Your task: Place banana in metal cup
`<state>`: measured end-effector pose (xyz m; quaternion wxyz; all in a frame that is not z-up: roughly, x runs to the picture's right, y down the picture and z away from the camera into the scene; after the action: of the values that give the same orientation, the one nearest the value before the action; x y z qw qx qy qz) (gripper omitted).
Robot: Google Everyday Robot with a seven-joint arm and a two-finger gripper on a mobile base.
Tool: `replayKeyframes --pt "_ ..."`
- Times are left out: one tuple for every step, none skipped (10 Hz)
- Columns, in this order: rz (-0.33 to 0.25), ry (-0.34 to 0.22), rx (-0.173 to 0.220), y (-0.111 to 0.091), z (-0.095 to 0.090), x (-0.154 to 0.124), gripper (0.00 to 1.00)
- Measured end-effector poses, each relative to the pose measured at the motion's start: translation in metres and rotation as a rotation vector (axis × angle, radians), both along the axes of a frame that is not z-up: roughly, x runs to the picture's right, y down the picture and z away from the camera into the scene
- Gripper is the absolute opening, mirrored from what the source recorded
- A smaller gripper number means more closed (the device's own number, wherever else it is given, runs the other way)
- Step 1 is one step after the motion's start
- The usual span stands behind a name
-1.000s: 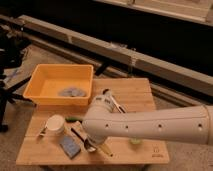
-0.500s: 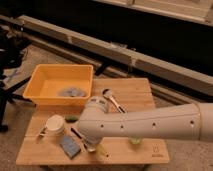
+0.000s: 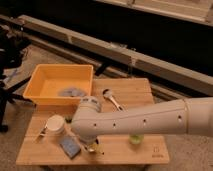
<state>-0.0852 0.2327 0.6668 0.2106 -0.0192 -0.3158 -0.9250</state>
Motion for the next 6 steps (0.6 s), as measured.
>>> replayKeyframes --pt "-0.007 -0.001 0.004 0.000 0.004 -0.004 0.11" --pt "-0.010 0.003 0.008 0.000 0.008 -0.006 0.21" --pt "-0.012 0.010 0.011 0.001 0.012 -0.005 0.29" --pt "-0.018 0.019 0.014 0.001 0.019 -0.007 0.43" --pt "-0.020 0.020 0.016 0.001 0.020 -0.009 0.52" --pt "-0.021 0.026 0.017 0.000 0.022 -0.008 0.60"
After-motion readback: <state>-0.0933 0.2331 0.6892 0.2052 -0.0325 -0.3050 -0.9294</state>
